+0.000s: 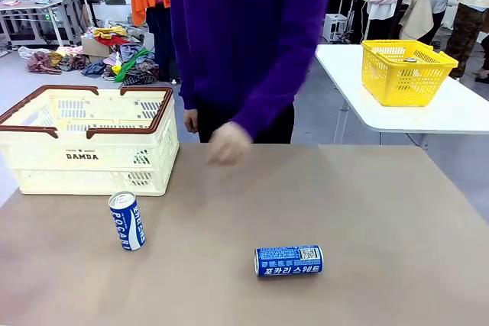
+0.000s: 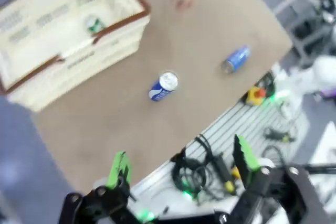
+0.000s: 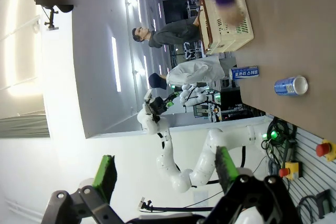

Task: Place the drinks into the Shopping basket.
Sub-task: Pick up one drink and place it into the Shopping basket.

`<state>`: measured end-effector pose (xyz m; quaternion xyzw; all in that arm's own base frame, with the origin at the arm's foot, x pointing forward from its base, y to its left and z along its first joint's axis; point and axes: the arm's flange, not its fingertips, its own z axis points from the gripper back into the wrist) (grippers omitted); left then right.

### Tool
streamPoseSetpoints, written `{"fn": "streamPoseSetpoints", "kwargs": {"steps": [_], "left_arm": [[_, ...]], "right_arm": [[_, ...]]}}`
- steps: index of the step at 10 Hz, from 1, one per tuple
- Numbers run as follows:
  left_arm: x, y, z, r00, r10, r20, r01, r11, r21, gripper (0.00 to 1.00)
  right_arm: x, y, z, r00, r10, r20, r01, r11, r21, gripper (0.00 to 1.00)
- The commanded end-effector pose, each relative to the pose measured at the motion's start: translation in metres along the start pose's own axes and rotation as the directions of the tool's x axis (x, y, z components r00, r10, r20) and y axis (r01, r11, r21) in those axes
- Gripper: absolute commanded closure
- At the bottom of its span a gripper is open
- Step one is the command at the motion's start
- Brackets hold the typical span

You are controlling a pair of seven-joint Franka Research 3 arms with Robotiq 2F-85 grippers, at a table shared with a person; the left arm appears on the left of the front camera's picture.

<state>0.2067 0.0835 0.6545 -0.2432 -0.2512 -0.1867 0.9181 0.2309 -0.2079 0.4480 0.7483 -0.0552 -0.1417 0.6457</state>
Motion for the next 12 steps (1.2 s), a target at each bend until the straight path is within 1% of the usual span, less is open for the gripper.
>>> {"fn": "streamPoseSetpoints", "kwargs": {"steps": [1, 2, 4, 5, 6, 7, 8, 9, 10, 11, 12], "left_arm": [[-0.03, 0.007, -0.006, 0.984, 0.144, 0.103, -0.142, 0.989, -0.031, 0.0], [-0.035, 0.017, -0.01, 0.981, 0.165, 0.101, -0.161, 0.986, -0.042, 0.0], [-0.029, 0.019, -0.017, 0.986, 0.135, 0.095, -0.131, 0.99, -0.044, 0.0], [-0.014, 0.012, -0.023, 0.993, 0.092, 0.075, -0.09, 0.995, -0.036, 0.0], [0.004, 0.0, -0.031, 0.994, 0.097, 0.048, -0.097, 0.995, -0.004, 0.0], [0.027, -0.023, -0.042, 0.998, 0.063, 0.02, -0.064, 0.997, 0.031, 0.0], [0.051, -0.053, -0.059, 1.0, -0.013, -0.023, 0.015, 0.998, 0.067, 0.0], [0.074, -0.087, -0.087, 0.991, -0.112, -0.079, 0.119, 0.989, 0.091, 0.0], [0.091, -0.111, -0.12, 0.978, -0.153, -0.142, 0.172, 0.975, 0.138, 0.0], [0.104, -0.137, -0.161, 0.954, -0.216, -0.21, 0.249, 0.957, 0.146, 0.0], [0.111, -0.167, -0.204, 0.921, -0.29, -0.262, 0.338, 0.927, 0.164, 0.0]], "right_arm": [[-0.001, 0.006, 0.0, 1.0, -0.012, -0.001, 0.012, 1.0, 0.01, 0.0], [-0.001, 0.006, 0.0, 1.0, -0.012, -0.001, 0.012, 1.0, 0.01, 0.0], [-0.001, 0.006, 0.0, 1.0, -0.012, -0.001, 0.012, 1.0, 0.01, 0.0], [-0.001, 0.006, 0.0, 1.0, -0.012, -0.001, 0.012, 1.0, 0.01, 0.0], [-0.001, 0.006, 0.0, 1.0, -0.012, -0.001, 0.012, 1.0, 0.01, 0.0], [-0.001, 0.006, 0.0, 1.0, -0.012, -0.001, 0.012, 1.0, 0.01, 0.0], [-0.001, 0.006, 0.0, 1.0, -0.012, -0.001, 0.012, 1.0, 0.01, 0.0], [-0.001, 0.006, 0.0, 1.0, -0.012, -0.001, 0.012, 1.0, 0.01, 0.0], [-0.001, 0.006, 0.0, 1.0, -0.012, -0.001, 0.012, 1.0, 0.01, 0.0], [-0.001, 0.006, 0.0, 1.0, -0.012, -0.001, 0.012, 1.0, 0.01, 0.0], [-0.001, 0.006, 0.0, 1.0, -0.012, -0.001, 0.012, 1.0, 0.01, 0.0]]}}
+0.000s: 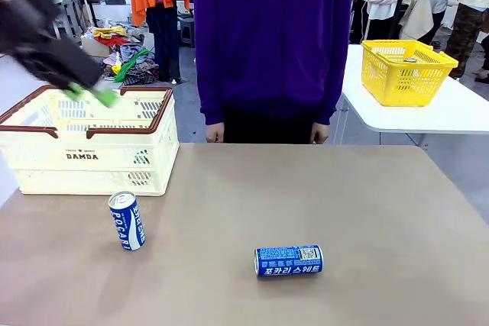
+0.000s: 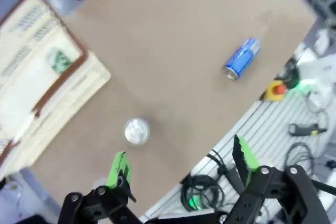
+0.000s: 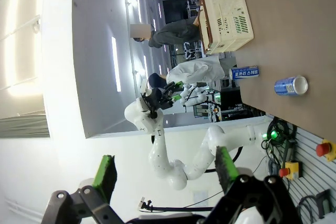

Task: Place the drinks into the Shopping basket.
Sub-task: Pick up one drink and place it into the Shopping basket.

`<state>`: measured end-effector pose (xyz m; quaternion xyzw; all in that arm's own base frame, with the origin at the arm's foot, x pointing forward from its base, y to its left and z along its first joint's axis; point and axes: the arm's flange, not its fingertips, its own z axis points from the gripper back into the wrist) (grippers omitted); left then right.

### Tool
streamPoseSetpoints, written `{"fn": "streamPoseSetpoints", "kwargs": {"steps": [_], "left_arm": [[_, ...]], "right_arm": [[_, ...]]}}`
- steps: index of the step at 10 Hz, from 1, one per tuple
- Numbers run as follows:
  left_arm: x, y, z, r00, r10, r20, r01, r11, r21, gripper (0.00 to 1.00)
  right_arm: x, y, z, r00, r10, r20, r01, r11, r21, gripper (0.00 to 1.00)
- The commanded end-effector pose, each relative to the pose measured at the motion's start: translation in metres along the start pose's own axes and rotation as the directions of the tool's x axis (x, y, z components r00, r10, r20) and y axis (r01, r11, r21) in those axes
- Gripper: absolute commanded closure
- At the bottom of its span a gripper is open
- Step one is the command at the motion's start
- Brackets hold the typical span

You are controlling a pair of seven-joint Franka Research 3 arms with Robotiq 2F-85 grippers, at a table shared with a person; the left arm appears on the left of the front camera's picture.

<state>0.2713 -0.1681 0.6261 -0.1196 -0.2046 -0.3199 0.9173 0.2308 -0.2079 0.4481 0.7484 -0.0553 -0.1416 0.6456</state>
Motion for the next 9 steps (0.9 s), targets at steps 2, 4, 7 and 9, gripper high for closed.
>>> {"fn": "streamPoseSetpoints", "kwargs": {"steps": [2, 4, 7, 9], "left_arm": [[0.054, -0.063, -0.094, 0.974, -0.176, -0.139, 0.199, 0.965, 0.17, 0.0], [0.058, -0.113, -0.162, 0.927, -0.337, -0.165, 0.36, 0.921, 0.145, 0.0], [0.037, -0.159, -0.257, 0.871, -0.442, -0.213, 0.474, 0.87, 0.133, 0.0], [0.031, -0.174, -0.306, 0.825, -0.529, -0.197, 0.546, 0.837, 0.041, 0.0]], "right_arm": [[-0.001, 0.006, 0.0, 1.0, -0.012, -0.001, 0.012, 1.0, 0.01, 0.0], [-0.001, 0.006, 0.0, 1.0, -0.012, -0.001, 0.012, 1.0, 0.01, 0.0], [-0.001, 0.006, 0.0, 1.0, -0.012, -0.001, 0.012, 1.0, 0.01, 0.0], [-0.001, 0.006, 0.0, 1.0, -0.012, -0.001, 0.012, 1.0, 0.01, 0.0]]}}
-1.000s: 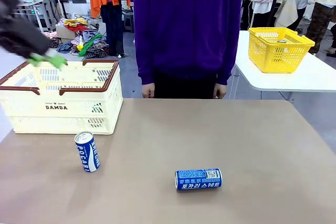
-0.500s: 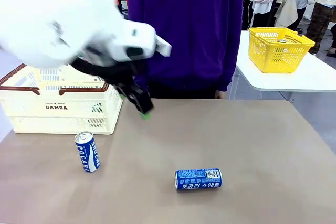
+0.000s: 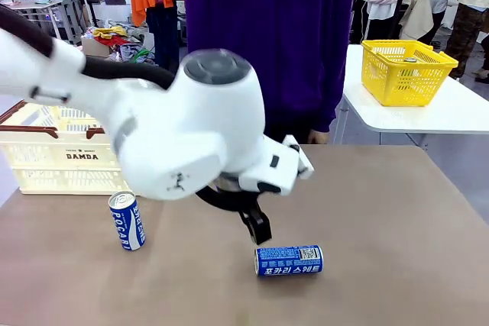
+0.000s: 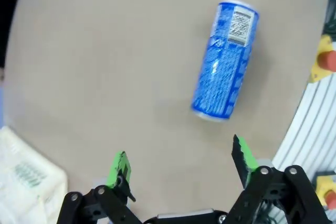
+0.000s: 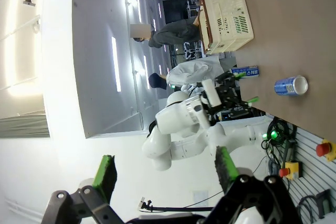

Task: Place the drinks into the Shopping basket.
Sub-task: Pick up one drink and place it into the Shopping basket.

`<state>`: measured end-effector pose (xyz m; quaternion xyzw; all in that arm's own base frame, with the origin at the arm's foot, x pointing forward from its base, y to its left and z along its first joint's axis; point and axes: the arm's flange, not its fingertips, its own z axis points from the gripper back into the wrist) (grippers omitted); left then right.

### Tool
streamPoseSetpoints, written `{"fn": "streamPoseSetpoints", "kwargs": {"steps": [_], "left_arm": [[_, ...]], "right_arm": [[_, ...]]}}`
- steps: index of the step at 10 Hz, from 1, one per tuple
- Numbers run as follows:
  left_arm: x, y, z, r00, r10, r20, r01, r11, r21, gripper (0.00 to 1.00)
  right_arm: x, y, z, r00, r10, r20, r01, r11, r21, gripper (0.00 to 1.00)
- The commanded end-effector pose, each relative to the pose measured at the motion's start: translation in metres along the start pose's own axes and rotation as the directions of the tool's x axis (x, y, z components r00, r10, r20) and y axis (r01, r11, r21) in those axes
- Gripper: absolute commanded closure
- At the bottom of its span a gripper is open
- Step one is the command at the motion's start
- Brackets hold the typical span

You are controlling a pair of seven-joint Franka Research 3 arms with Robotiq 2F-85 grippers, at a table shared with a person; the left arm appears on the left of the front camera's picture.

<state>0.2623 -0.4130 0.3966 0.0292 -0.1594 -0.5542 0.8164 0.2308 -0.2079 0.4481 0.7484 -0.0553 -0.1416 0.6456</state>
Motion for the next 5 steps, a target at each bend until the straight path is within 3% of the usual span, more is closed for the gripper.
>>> {"fn": "streamPoseSetpoints", "kwargs": {"steps": [1, 5], "left_arm": [[0.02, 0.001, -0.036, 0.996, -0.081, 0.045, 0.084, 0.993, -0.079, 0.0], [0.04, -0.009, -0.068, 0.971, -0.209, 0.116, 0.231, 0.945, -0.231, 0.0]], "right_arm": [[-0.001, 0.006, 0.0, 1.0, -0.012, -0.001, 0.012, 1.0, 0.01, 0.0], [-0.001, 0.006, 0.0, 1.0, -0.012, -0.001, 0.012, 1.0, 0.01, 0.0]]}}
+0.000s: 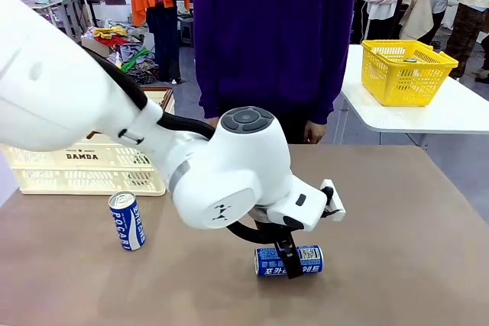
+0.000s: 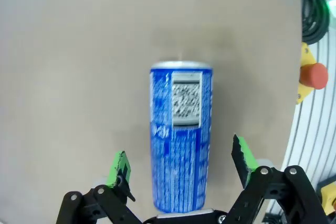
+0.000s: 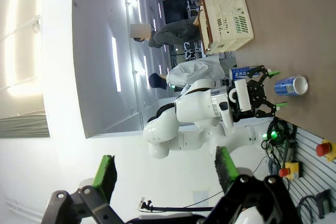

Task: Place the drinks into the Shopping basket.
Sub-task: Pick up one drink and place it into the Shopping basket.

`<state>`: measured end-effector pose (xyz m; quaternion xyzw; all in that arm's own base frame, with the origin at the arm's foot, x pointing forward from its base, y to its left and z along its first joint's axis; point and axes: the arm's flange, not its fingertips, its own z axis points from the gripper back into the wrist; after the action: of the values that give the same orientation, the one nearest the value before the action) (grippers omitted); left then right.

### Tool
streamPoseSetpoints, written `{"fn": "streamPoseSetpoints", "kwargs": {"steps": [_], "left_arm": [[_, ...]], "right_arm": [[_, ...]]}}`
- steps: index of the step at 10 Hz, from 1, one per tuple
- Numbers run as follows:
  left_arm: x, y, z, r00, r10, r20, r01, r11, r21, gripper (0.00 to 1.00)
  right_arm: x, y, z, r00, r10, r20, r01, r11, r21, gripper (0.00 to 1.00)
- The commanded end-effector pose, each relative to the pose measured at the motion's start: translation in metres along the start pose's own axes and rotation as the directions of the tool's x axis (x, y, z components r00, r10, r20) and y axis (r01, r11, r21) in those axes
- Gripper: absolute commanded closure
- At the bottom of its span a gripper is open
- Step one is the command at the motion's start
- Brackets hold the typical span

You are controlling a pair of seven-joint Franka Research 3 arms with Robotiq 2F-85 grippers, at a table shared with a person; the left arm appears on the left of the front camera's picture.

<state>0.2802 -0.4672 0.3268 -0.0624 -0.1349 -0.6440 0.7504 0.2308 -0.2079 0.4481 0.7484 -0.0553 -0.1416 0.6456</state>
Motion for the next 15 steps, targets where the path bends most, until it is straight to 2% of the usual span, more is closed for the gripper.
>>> {"fn": "streamPoseSetpoints", "kwargs": {"steps": [1, 4, 10, 11, 12, 15], "left_arm": [[0.002, 0.011, 0.005, 0.996, -0.088, 0.005, 0.089, 0.995, -0.048, 0.0], [0.011, 0.016, -0.02, 0.987, -0.151, -0.052, 0.151, 0.988, -0.004, 0.0], [0.012, 0.022, -0.028, 0.981, -0.178, -0.073, 0.177, 0.984, -0.029, 0.0], [0.011, 0.023, -0.03, 0.978, -0.186, -0.093, 0.184, 0.982, -0.033, 0.45], [0.011, 0.023, -0.03, 0.978, -0.19, -0.088, 0.186, 0.981, -0.05, 1.0], [0.005, 0.025, -0.038, 0.978, -0.174, -0.116, 0.165, 0.983, -0.082, 1.0]], "right_arm": [[-0.001, 0.006, 0.0, 1.0, -0.012, -0.001, 0.012, 1.0, 0.01, 0.0], [-0.001, 0.006, 0.0, 1.0, -0.012, -0.001, 0.012, 1.0, 0.01, 0.0], [-0.001, 0.006, 0.0, 1.0, -0.012, -0.001, 0.012, 1.0, 0.01, 0.0], [-0.001, 0.006, 0.0, 1.0, -0.012, -0.001, 0.012, 1.0, 0.01, 0.0], [-0.001, 0.006, 0.0, 1.0, -0.012, -0.001, 0.012, 1.0, 0.01, 0.0], [-0.001, 0.006, 0.0, 1.0, -0.012, -0.001, 0.012, 1.0, 0.01, 0.0]]}}
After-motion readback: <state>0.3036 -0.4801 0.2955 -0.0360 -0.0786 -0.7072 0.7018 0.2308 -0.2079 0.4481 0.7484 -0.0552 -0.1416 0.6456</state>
